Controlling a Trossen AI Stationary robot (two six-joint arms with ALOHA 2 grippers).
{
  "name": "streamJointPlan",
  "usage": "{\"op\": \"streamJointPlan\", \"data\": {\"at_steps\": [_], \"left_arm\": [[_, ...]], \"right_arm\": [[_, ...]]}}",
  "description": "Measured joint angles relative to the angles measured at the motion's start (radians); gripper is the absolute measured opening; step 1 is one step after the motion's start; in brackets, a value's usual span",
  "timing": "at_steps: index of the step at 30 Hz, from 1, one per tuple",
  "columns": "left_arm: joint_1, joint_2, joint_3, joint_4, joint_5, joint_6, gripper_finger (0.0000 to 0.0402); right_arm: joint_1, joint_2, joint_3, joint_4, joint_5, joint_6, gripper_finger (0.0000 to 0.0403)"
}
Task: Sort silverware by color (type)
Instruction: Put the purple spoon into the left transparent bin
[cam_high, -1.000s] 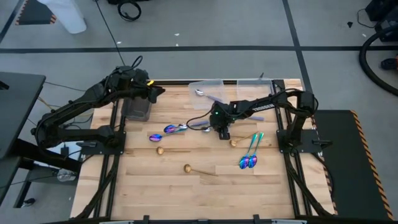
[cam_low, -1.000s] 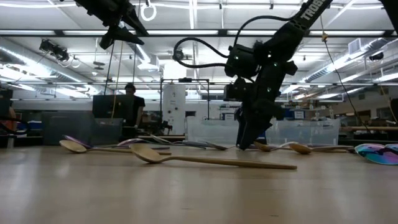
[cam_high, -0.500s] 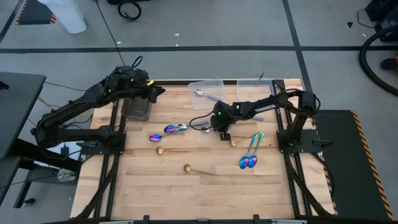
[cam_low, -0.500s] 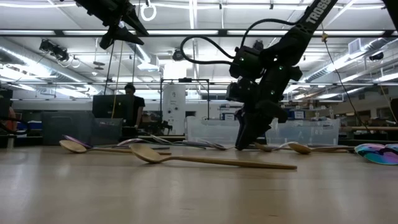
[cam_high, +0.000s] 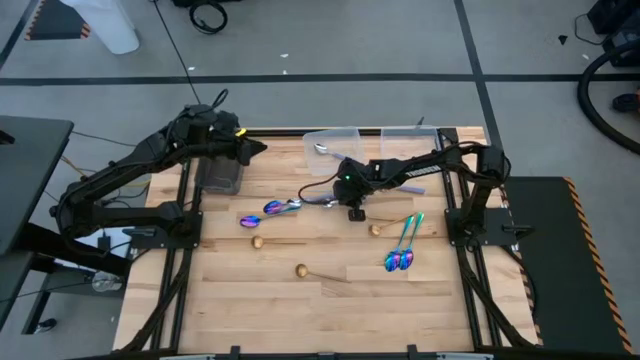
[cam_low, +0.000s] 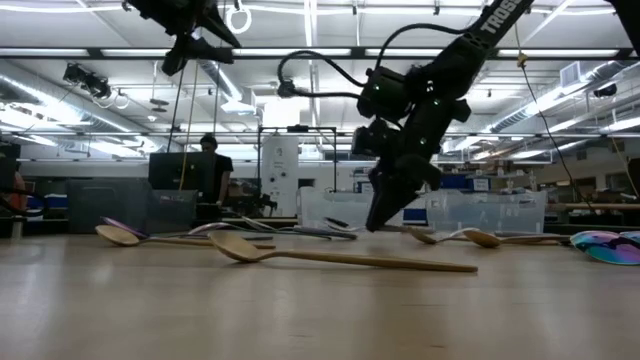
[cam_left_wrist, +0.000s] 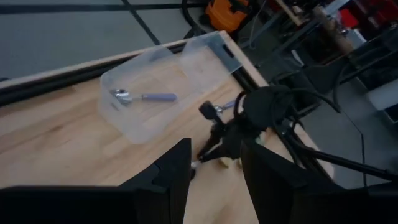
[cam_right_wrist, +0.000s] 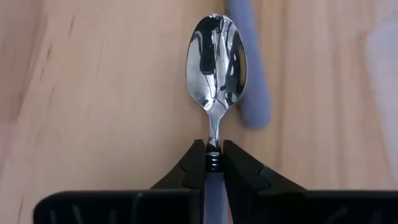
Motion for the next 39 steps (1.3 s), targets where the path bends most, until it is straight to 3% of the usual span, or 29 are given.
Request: {"op": "streamJointPlan", "data": {"at_steps": [12,28,39], "left_arm": [[0.006,-0.012,0.032,0.172,-0.010,0.135,0.0148],[0.006,-0.012,0.032,0.185,-0.068,0.155,0.0148],[0.006,-0.012,0.032,0.201,-0.069,0.155,0.0148]], "right_arm": [[-0.009,-0.002,0.128,-0.029,-0.055,0.053,0.0046],[-0.113,-0.005,0.281,-0.007,-0.164,0.053,0.0046],[-0.220,-0.005,0.288,0.061,-0.239,0.036,0.0046]]}}
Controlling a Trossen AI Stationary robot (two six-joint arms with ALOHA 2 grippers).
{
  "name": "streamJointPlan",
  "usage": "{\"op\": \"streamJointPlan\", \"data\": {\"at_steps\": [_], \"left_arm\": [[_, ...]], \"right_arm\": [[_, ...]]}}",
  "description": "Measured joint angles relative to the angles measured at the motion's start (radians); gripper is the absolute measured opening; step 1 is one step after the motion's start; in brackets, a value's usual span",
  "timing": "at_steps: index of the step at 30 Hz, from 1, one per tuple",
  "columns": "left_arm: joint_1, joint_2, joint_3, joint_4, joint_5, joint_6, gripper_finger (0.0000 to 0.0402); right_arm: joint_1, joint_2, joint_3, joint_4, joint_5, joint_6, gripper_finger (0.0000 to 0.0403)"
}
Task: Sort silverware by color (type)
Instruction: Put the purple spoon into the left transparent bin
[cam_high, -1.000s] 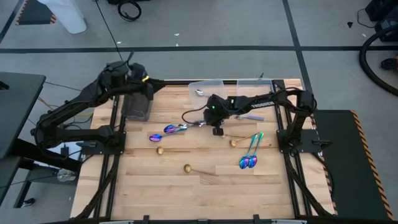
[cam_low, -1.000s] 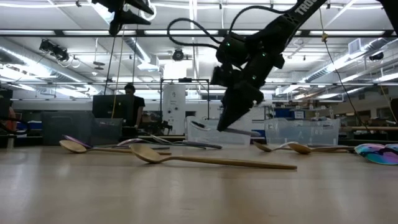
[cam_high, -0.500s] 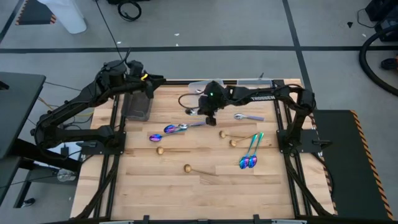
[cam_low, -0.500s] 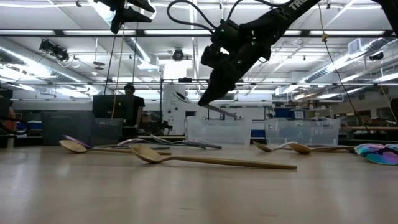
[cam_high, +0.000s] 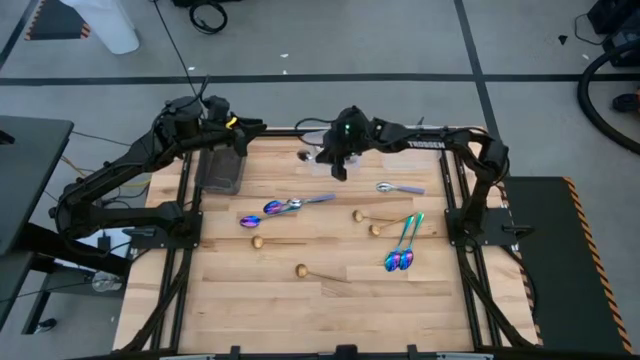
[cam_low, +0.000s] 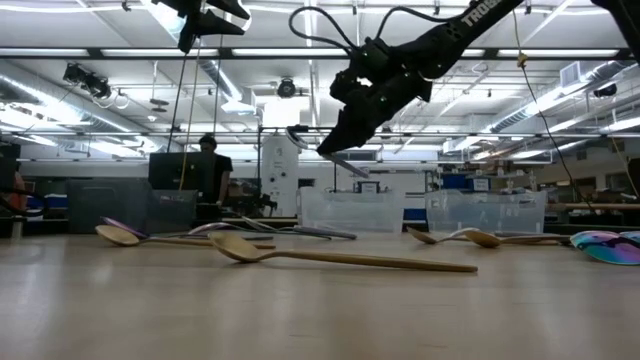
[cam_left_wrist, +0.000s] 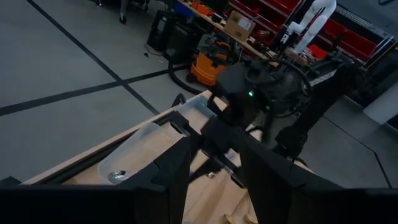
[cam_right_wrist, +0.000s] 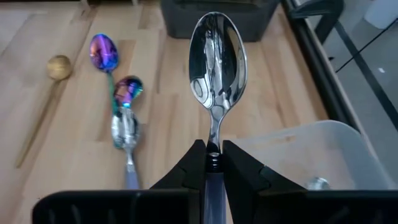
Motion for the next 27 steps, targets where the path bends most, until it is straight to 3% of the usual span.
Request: {"op": "streamJointPlan", "data": {"at_steps": [16,27], "left_arm": [[0.000,0.000,0.000,-0.003,-0.197,0.053,0.0148],[-0.001,0.001,-0.001,-0.006,-0.211,0.052,0.0148]], "right_arm": [[-0.124,0.052,-0.003,0.044,-0.004,-0.055,0.0046],[-0.150,0.147,-0.004,-0.020,0.055,0.034,0.0044]]}}
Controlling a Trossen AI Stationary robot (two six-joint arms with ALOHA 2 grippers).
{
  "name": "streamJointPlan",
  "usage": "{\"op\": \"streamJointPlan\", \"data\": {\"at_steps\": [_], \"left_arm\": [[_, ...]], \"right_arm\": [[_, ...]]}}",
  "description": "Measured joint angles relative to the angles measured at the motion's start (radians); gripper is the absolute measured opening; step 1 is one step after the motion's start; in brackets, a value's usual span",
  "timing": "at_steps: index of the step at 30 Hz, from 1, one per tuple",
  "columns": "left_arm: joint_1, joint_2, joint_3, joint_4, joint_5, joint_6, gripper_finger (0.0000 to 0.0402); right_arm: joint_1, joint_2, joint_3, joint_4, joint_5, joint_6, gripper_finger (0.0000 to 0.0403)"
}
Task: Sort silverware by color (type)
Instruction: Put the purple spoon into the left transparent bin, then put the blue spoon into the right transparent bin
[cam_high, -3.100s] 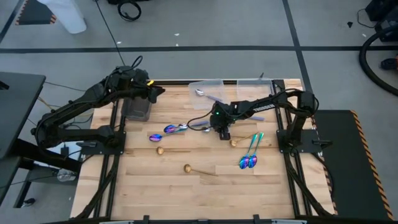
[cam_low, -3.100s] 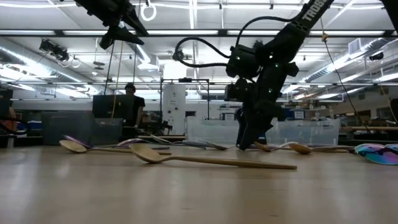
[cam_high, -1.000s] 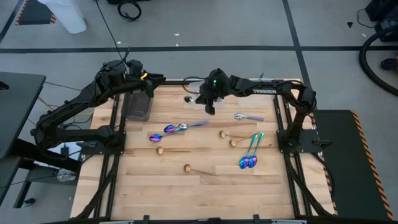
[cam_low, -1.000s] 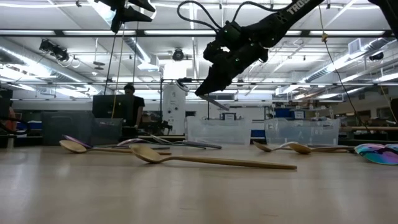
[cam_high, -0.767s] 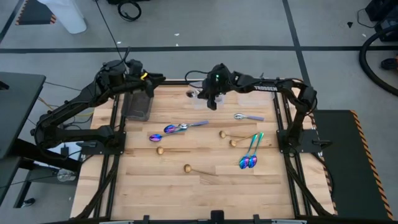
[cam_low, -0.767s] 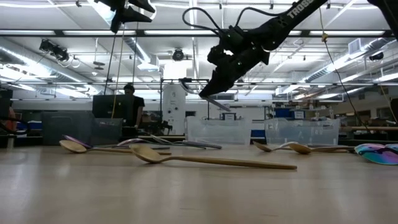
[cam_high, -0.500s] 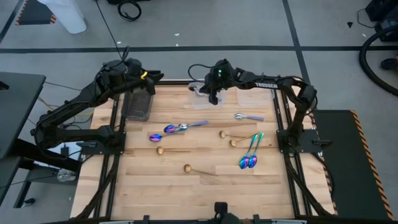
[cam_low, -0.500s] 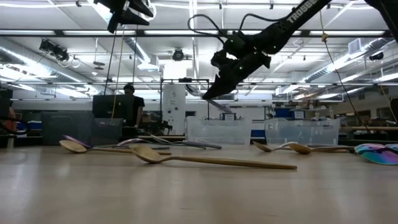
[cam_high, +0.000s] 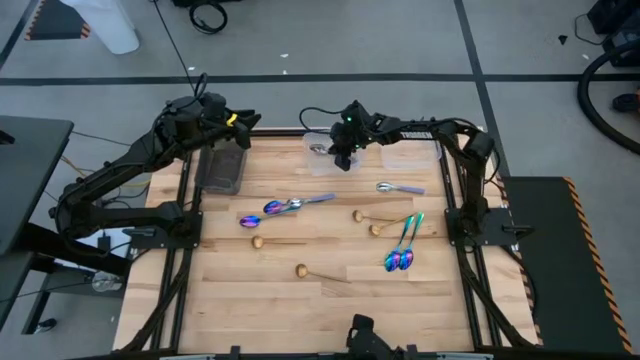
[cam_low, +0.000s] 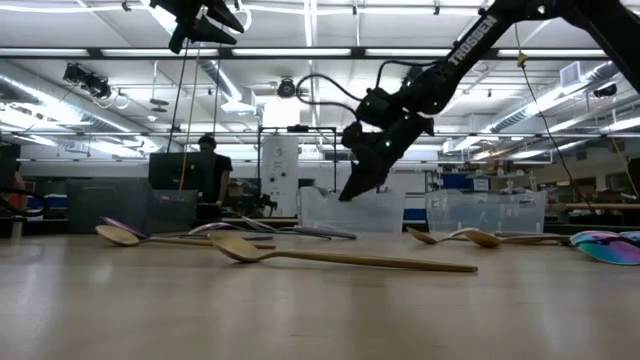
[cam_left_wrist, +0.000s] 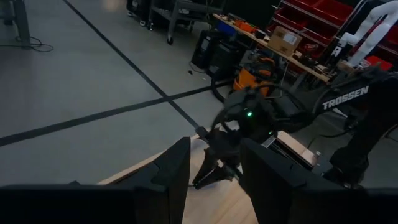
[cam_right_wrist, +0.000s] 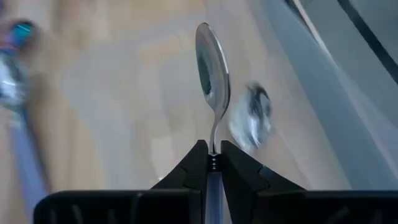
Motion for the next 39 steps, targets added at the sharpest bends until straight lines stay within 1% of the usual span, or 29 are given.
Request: {"op": "streamJointPlan", "data": {"at_steps": [5,11,16,23,27,39], "left_arm": [[0.000,0.000,0.000,0.000,0.000,0.000,0.0148],[0.000,0.000,0.000,-0.007,0.001,0.000,0.0148],[0.000,0.000,0.000,-0.027,0.003,-0.007,0.0148],[0.000,0.000,0.000,-0.039,0.003,-0.008,0.0148],[0.000,0.000,0.000,-0.042,0.003,-0.008,0.0148],[0.000,0.000,0.000,-0.053,0.003,-0.008,0.0148]], "right_arm": [[-0.016,0.023,0.000,-0.022,0.013,0.057,0.0044],[-0.017,0.035,0.002,-0.023,0.068,0.071,0.0048],[-0.016,0.037,0.001,-0.026,0.057,0.069,0.0068],[-0.015,0.038,0.000,-0.024,0.051,0.066,0.0105],[-0.015,0.038,0.000,-0.024,0.052,0.065,0.0118],[-0.009,0.041,0.056,-0.054,0.062,0.076,0.0122]]}}
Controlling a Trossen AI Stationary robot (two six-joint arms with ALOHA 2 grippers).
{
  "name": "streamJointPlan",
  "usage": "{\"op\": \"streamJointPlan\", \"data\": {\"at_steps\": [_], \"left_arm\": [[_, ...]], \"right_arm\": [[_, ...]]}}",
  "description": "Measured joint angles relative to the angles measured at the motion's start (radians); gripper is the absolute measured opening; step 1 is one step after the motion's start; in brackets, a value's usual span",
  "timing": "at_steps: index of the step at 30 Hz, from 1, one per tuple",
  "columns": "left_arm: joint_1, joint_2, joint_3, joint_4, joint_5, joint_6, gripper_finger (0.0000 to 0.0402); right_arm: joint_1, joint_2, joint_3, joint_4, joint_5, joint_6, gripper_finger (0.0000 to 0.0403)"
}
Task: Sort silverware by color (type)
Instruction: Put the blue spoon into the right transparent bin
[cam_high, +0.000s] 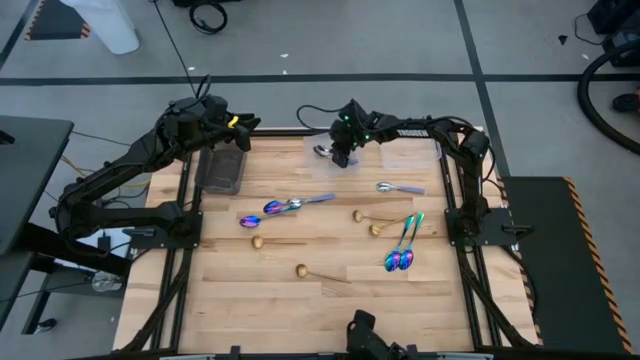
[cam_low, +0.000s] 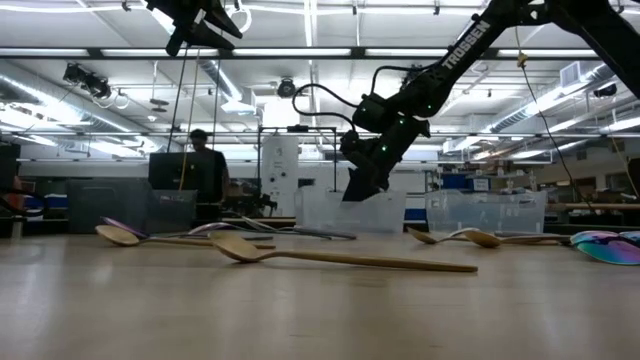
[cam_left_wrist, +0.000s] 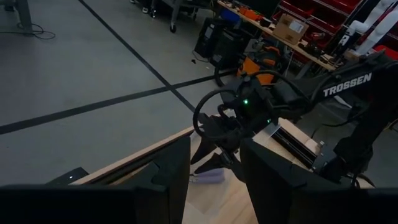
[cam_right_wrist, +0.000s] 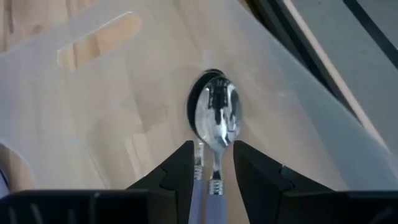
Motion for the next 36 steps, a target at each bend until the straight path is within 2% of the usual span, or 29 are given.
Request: {"op": "streamJointPlan", "data": {"at_steps": [11,14,20,32,36], "left_arm": [[0.000,0.000,0.000,-0.061,0.011,-0.021,0.0148],[0.000,0.000,0.000,-0.100,0.011,-0.021,0.0148],[0.000,0.000,0.000,-0.142,0.011,-0.051,0.0148],[0.000,-0.001,0.000,-0.160,0.045,-0.072,0.0148],[0.000,-0.001,0.000,-0.166,0.047,-0.072,0.0148]], "right_arm": [[0.023,-0.001,0.119,-0.169,-0.004,0.013,0.0122],[0.048,-0.001,0.170,-0.242,-0.038,0.011,0.0123],[0.122,-0.002,0.225,-0.355,-0.042,-0.021,0.0123],[0.184,-0.015,0.263,-0.666,-0.021,-0.042,0.0122],[0.185,-0.029,0.263,-0.712,-0.015,-0.033,0.0121]]}}
